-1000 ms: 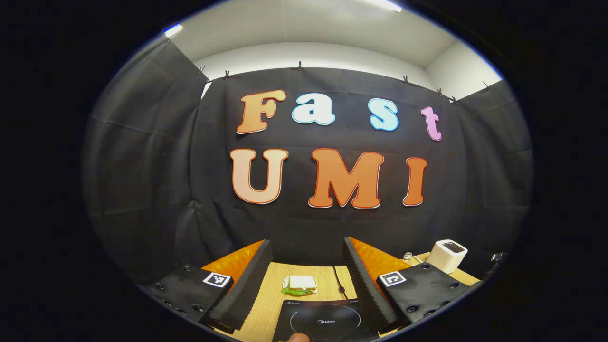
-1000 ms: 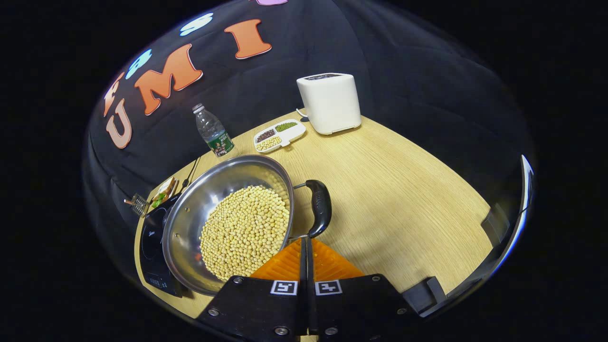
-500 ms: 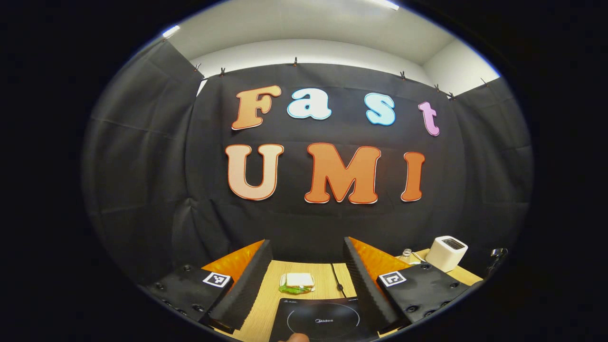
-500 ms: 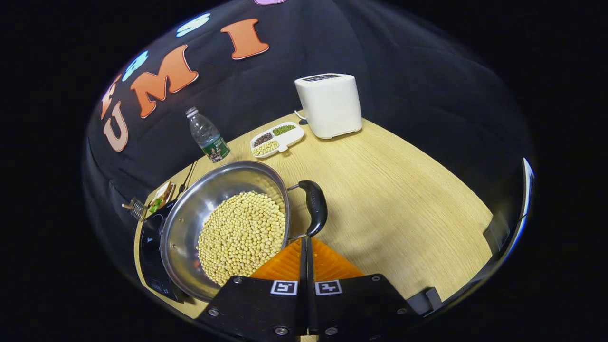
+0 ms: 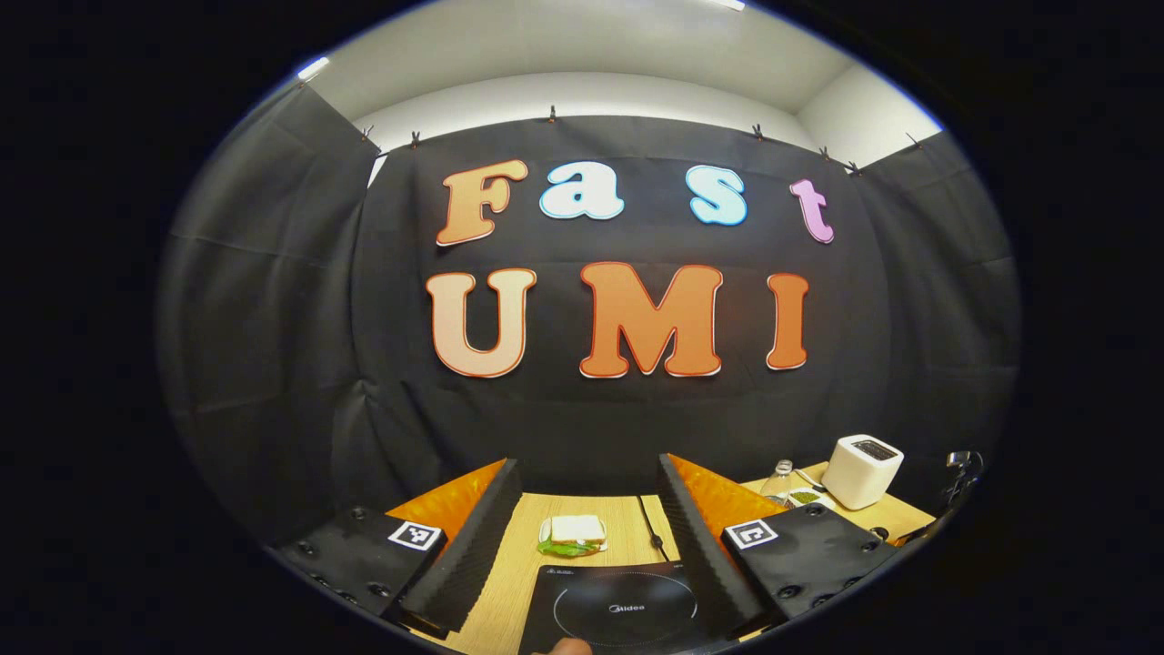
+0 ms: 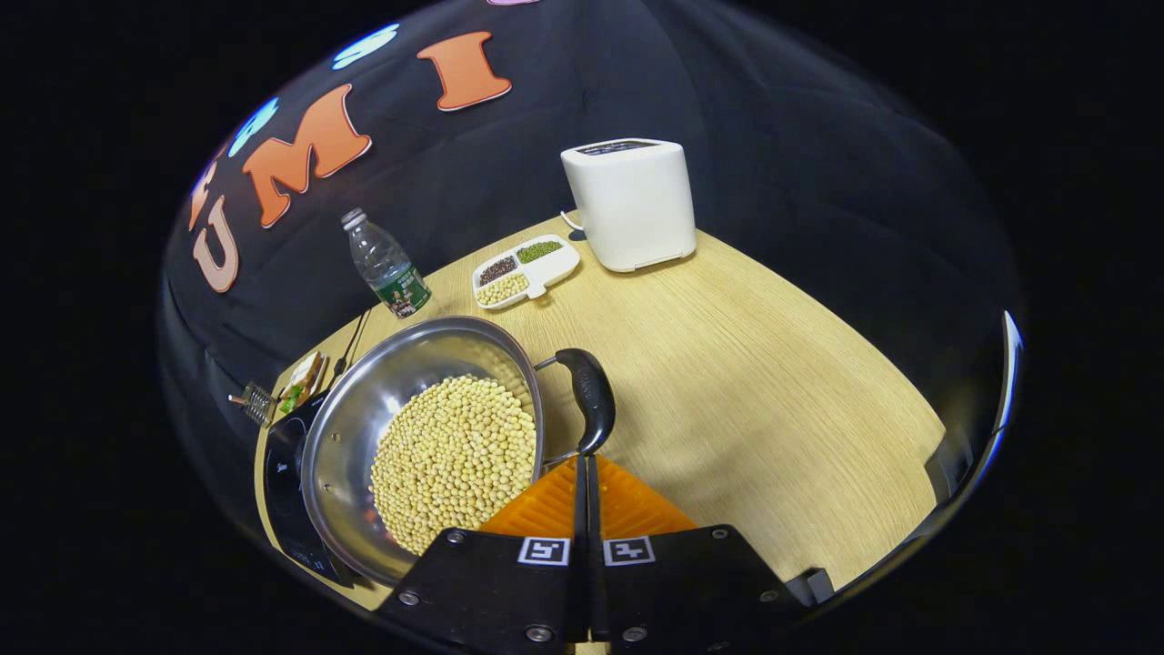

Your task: First push the handle of the pot to place it horizontally, then grasp the pot with both hands and set it on the induction cooktop.

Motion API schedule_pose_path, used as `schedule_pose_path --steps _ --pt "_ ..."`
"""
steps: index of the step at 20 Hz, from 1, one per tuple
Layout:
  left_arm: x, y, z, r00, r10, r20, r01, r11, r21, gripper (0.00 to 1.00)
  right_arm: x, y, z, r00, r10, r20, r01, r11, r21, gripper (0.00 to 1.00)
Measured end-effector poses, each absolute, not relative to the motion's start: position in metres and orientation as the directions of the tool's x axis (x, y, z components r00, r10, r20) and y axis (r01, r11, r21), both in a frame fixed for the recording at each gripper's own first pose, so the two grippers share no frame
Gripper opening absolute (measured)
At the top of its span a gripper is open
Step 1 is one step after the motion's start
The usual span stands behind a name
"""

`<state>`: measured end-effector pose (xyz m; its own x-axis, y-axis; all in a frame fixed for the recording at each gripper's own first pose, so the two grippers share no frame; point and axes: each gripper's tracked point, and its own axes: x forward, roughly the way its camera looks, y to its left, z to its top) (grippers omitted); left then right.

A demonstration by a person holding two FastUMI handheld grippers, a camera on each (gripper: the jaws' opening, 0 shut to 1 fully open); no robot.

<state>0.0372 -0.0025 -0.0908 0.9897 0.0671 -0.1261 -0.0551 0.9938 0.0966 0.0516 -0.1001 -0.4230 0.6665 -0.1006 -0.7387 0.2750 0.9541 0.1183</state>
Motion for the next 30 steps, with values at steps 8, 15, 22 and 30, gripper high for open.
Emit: schedule_pose_path --steps 8,15,22,30 --pt "0.035 -0.014 -0.133 0.985 0.049 -0.165 -0.033 0.995 0.097 0.98 0.065 -0.112 -0.431 0.656 -0.115 -0.746 0.296 0.948 0.114 0.00" --pt "0.034 -0.041 -0.184 0.977 0.010 -0.214 0.007 0.997 0.082 0.99 0.064 -0.113 -0.427 0.676 -0.123 -0.726 0.269 0.959 0.088 0.00" --pt "0.035 -0.078 -0.256 0.958 -0.028 -0.285 0.038 0.999 0.029 0.98 0.056 -0.124 -0.404 0.738 -0.153 -0.658 0.265 0.961 0.073 0.02" --pt "0.030 -0.132 -0.348 0.902 -0.077 -0.425 0.065 0.997 -0.043 0.99 0.065 -0.123 -0.389 0.796 -0.157 -0.584 0.213 0.977 0.027 0.66"
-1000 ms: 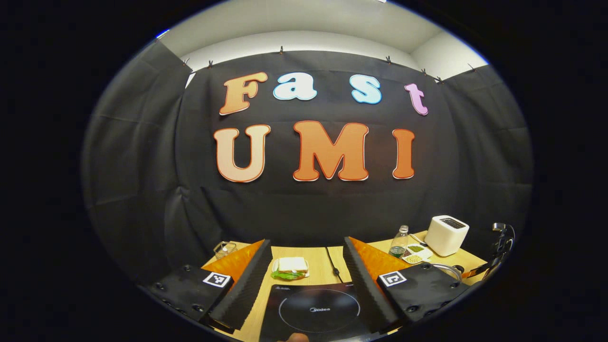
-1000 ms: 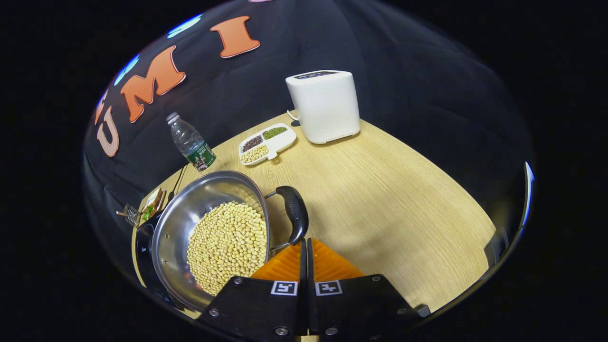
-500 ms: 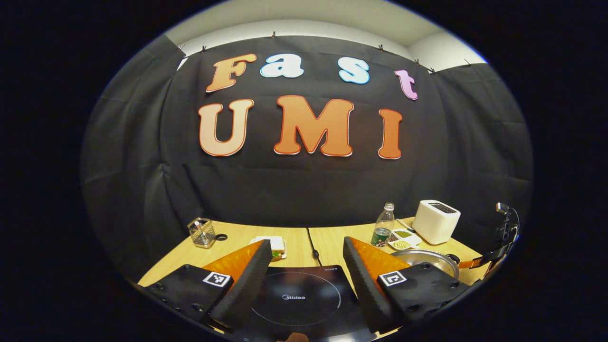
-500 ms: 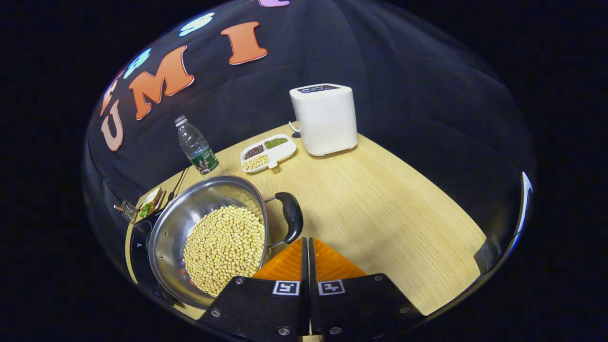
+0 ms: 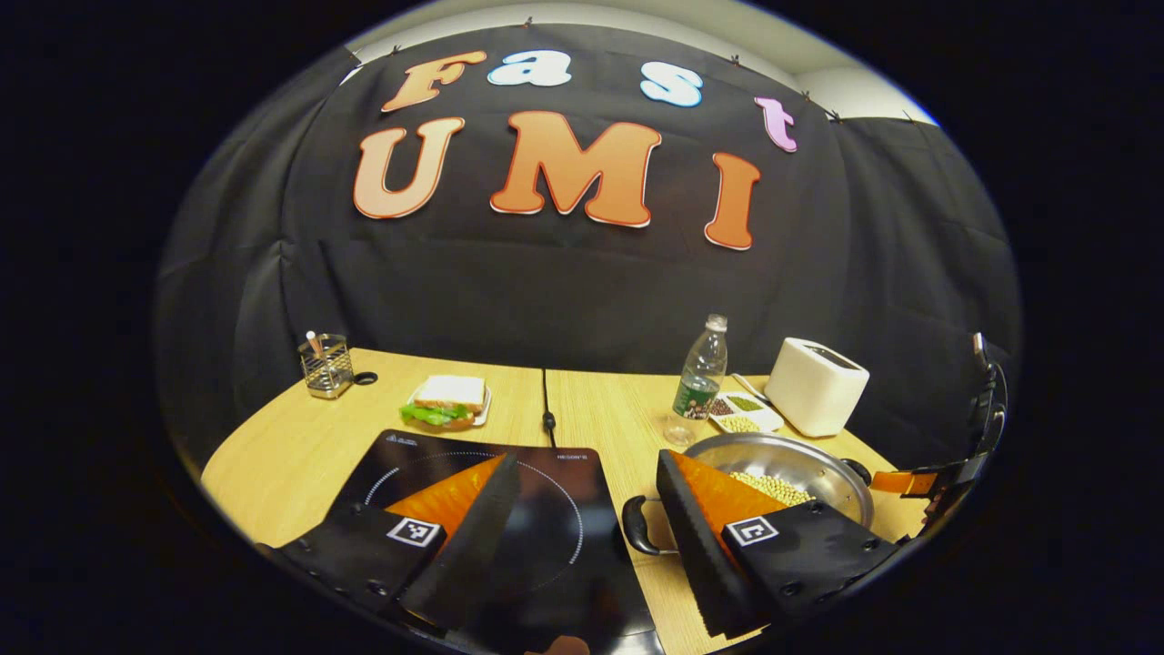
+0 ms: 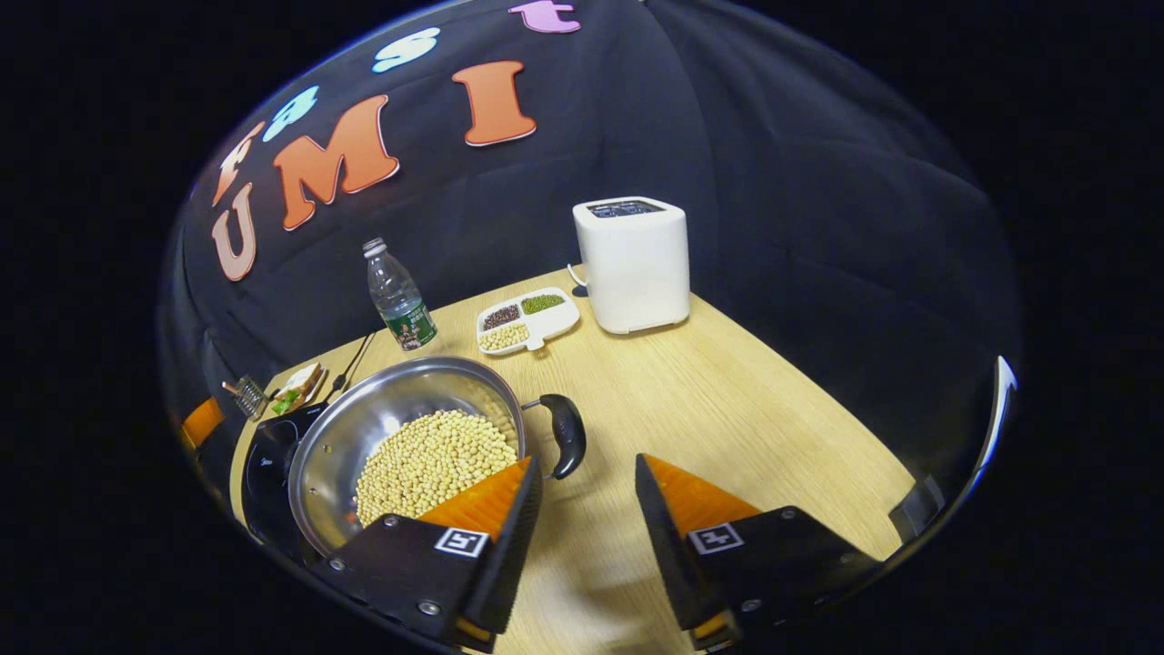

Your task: First push the handle of the pot to place it horizontally, then grasp the pot with both hands and set it on the induction cooktop.

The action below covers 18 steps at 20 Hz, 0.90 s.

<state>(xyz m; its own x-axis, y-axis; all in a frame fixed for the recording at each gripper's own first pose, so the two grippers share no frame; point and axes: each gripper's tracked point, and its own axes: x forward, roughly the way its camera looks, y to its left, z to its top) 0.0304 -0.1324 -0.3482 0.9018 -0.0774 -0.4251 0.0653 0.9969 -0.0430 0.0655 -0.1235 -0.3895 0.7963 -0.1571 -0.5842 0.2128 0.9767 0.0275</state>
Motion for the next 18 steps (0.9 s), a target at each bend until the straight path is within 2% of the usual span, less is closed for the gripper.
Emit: schedule_pose_path --steps 3,8,11,13,15,16,17,18 --pt "0.029 -0.149 -0.375 0.875 -0.093 -0.475 0.089 0.996 -0.032 0.99 0.076 -0.123 -0.387 0.811 -0.157 -0.563 0.208 0.978 0.027 0.78" --pt "0.026 -0.177 -0.411 0.818 -0.143 -0.556 0.132 0.989 -0.060 0.99 0.091 -0.101 -0.398 0.814 -0.086 -0.575 0.147 0.987 0.060 0.84" --pt "0.025 -0.181 -0.424 0.784 -0.135 -0.606 0.124 0.991 -0.060 0.99 0.102 -0.096 -0.412 0.796 -0.071 -0.601 0.127 0.991 0.051 0.85" --pt "0.022 -0.185 -0.435 0.758 -0.139 -0.638 0.122 0.990 -0.072 0.99 0.108 -0.098 -0.419 0.783 -0.087 -0.615 0.143 0.989 0.042 0.84" --pt "0.023 -0.188 -0.445 0.739 -0.134 -0.661 0.118 0.991 -0.069 0.99 0.112 -0.105 -0.424 0.775 -0.111 -0.623 0.157 0.987 0.021 0.77" --pt "0.027 -0.188 -0.443 0.742 -0.129 -0.657 0.123 0.991 -0.055 0.99 0.113 -0.107 -0.425 0.774 -0.101 -0.625 0.153 0.988 0.031 0.60" --pt "0.030 -0.189 -0.445 0.742 -0.123 -0.660 0.124 0.991 -0.045 0.98 0.110 -0.105 -0.422 0.774 -0.090 -0.627 0.154 0.987 0.048 0.62" --pt "0.034 -0.190 -0.448 0.741 -0.117 -0.661 0.130 0.991 -0.029 0.99 0.112 -0.105 -0.423 0.776 -0.084 -0.625 0.151 0.987 0.055 0.58"
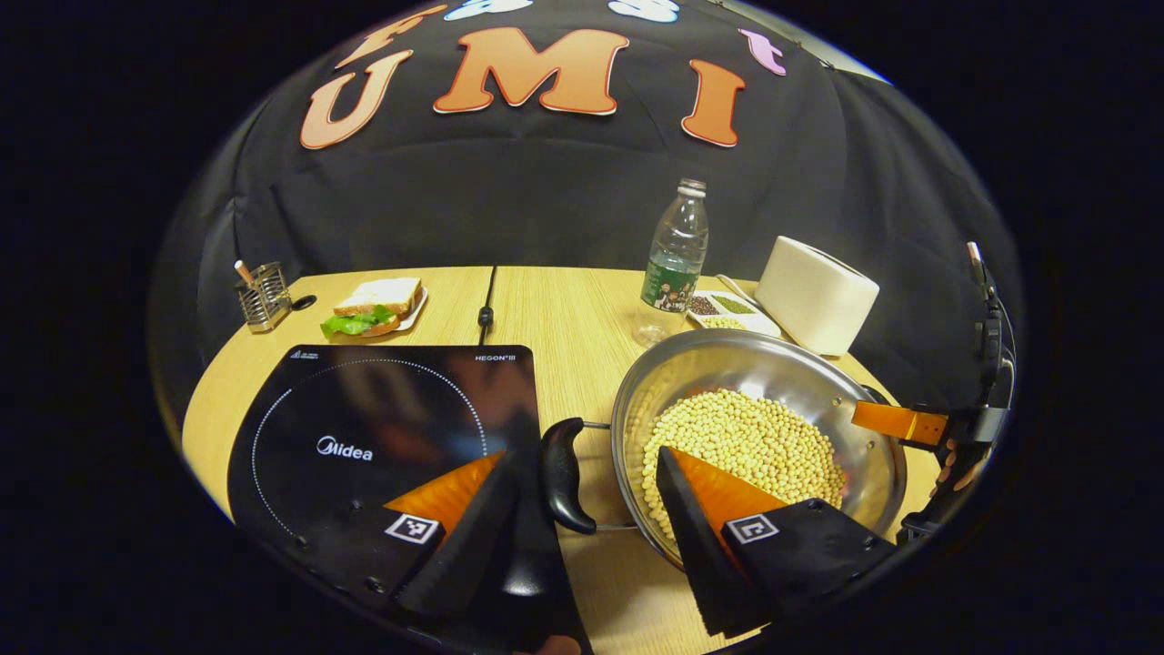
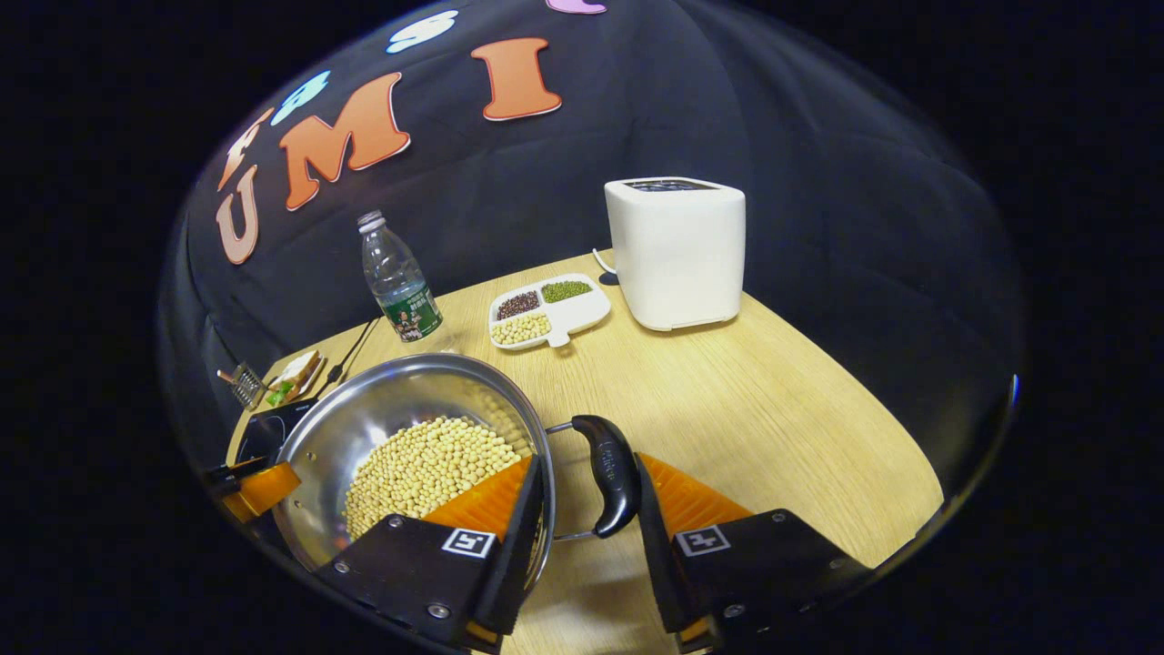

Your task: First push the handle of the pot to place it horizontally, then grasp the pot with both hands and set it on the induction cooktop.

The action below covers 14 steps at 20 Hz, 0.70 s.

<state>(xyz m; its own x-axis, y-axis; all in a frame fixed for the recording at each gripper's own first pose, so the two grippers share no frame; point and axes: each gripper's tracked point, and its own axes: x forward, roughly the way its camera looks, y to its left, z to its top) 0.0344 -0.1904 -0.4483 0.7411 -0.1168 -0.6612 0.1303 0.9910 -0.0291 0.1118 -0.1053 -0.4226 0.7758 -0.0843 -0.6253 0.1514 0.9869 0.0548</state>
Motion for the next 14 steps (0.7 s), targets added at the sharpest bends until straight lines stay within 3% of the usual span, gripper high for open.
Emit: schedule_pose_path --steps 1,2,4,5,7,8,11,14 --pt "0.035 -0.187 -0.450 0.739 -0.084 -0.668 0.116 0.993 0.003 0.99 0.112 -0.106 -0.423 0.778 -0.084 -0.623 0.145 0.988 0.048 0.56" --pt "0.038 -0.190 -0.453 0.735 -0.079 -0.673 0.106 0.994 0.000 0.87 0.113 -0.106 -0.423 0.780 -0.088 -0.619 0.142 0.989 0.039 0.52" --pt "0.036 -0.189 -0.452 0.731 -0.044 -0.681 0.097 0.994 0.040 0.67 0.112 -0.106 -0.422 0.780 -0.093 -0.619 0.147 0.988 0.038 0.55" --pt "0.039 -0.189 -0.453 0.725 -0.041 -0.688 0.110 0.992 0.057 0.67 0.112 -0.105 -0.421 0.780 -0.094 -0.619 0.152 0.988 0.041 0.55" --pt "0.039 -0.191 -0.454 0.710 -0.043 -0.703 0.086 0.996 0.026 0.58 0.112 -0.105 -0.422 0.778 -0.102 -0.620 0.165 0.985 0.046 0.53" --pt "0.039 -0.189 -0.452 0.708 -0.043 -0.705 0.080 0.997 0.020 0.58 0.111 -0.104 -0.422 0.779 -0.107 -0.618 0.170 0.985 0.043 0.48" --pt "0.036 -0.190 -0.450 0.702 -0.034 -0.712 0.081 0.996 0.033 0.51 0.108 -0.103 -0.419 0.780 -0.118 -0.615 0.186 0.982 0.046 0.48" --pt "0.028 -0.189 -0.446 0.688 -0.046 -0.724 0.082 0.997 0.014 0.52 0.108 -0.100 -0.407 0.789 -0.124 -0.601 0.196 0.979 0.055 0.46"
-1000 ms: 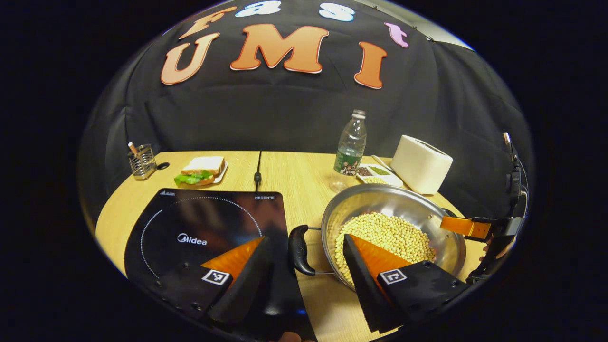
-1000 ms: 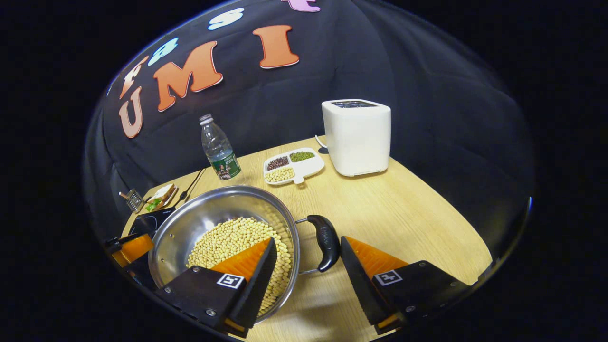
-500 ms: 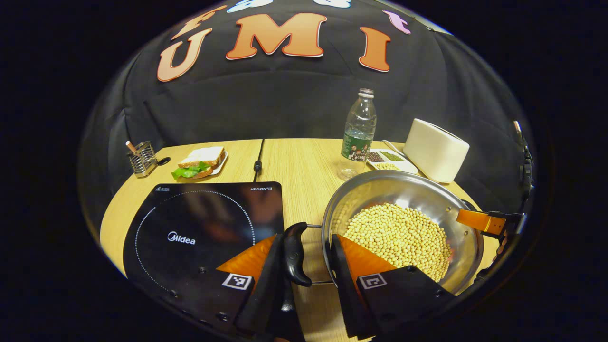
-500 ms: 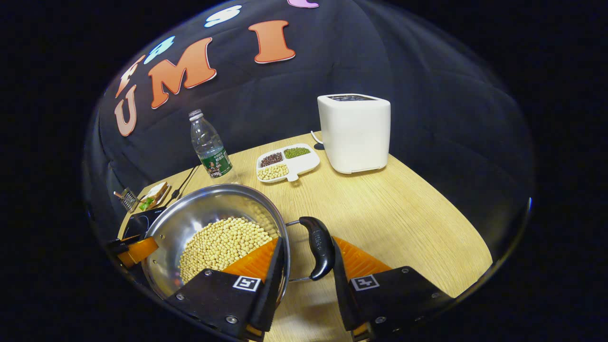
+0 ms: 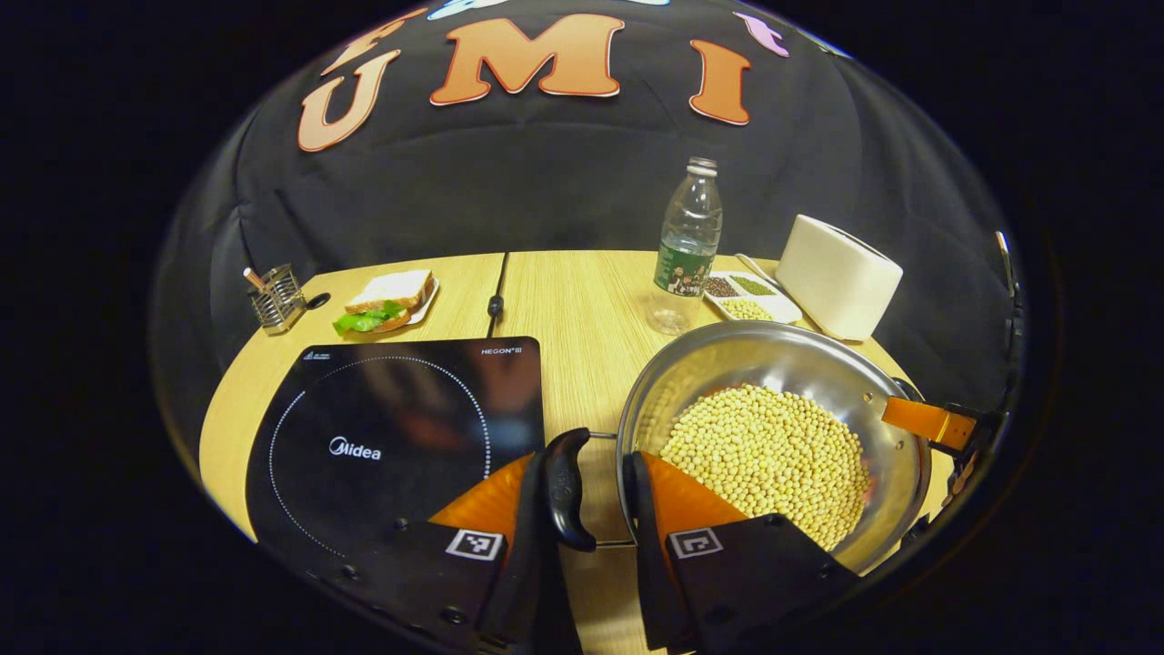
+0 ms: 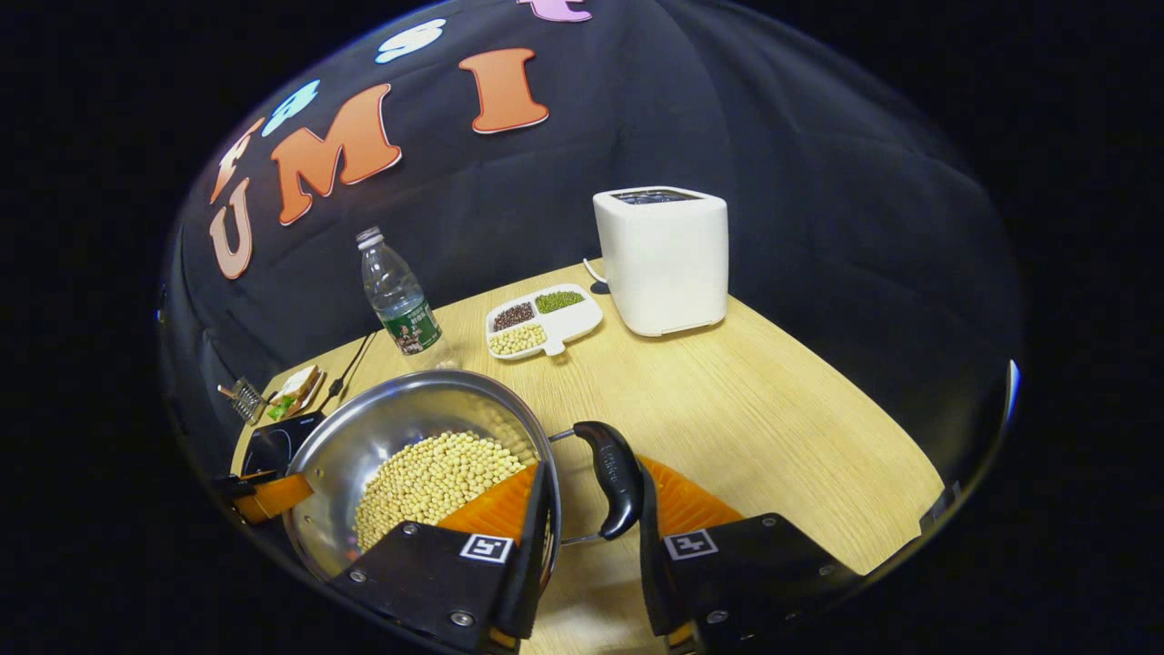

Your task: First push the handle of the pot to place it horizontally, then grasp the pot with both hands and set it on the induction cooktop.

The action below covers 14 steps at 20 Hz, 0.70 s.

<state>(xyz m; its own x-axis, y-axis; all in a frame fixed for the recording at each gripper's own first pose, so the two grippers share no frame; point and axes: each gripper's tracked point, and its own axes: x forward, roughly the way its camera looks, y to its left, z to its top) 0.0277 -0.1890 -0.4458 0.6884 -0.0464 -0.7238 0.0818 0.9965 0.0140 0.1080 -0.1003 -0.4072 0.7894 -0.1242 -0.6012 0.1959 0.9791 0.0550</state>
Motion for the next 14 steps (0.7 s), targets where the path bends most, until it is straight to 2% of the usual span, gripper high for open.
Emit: schedule_pose_path --steps 3,5,6,7,11,12,14 --pt "0.025 -0.183 -0.429 0.697 -0.048 -0.715 0.078 0.997 0.008 0.50 0.102 -0.097 -0.390 0.800 -0.128 -0.587 0.194 0.980 0.051 0.46" --pt "0.030 -0.175 -0.413 0.719 -0.047 -0.693 0.077 0.997 0.012 0.53 0.103 -0.087 -0.377 0.810 -0.120 -0.573 0.189 0.980 0.061 0.46" --pt "0.031 -0.172 -0.405 0.727 -0.048 -0.685 0.076 0.997 0.012 0.50 0.104 -0.082 -0.370 0.817 -0.118 -0.565 0.185 0.981 0.063 0.46" --pt "0.032 -0.167 -0.397 0.732 -0.048 -0.679 0.074 0.997 0.010 0.52 0.105 -0.077 -0.362 0.824 -0.116 -0.554 0.182 0.981 0.066 0.46" --pt "0.039 -0.140 -0.368 0.753 -0.039 -0.657 0.059 0.998 0.008 0.52 0.112 -0.045 -0.333 0.842 -0.095 -0.532 0.150 0.987 0.061 0.46" --pt "0.039 -0.129 -0.361 0.758 -0.032 -0.651 0.052 0.999 0.011 0.55 0.114 -0.036 -0.327 0.848 -0.086 -0.523 0.138 0.989 0.061 0.46" --pt "0.039 -0.109 -0.347 0.764 -0.018 -0.645 0.034 0.999 0.012 0.52 0.117 -0.014 -0.317 0.855 -0.067 -0.515 0.115 0.992 0.061 0.46"
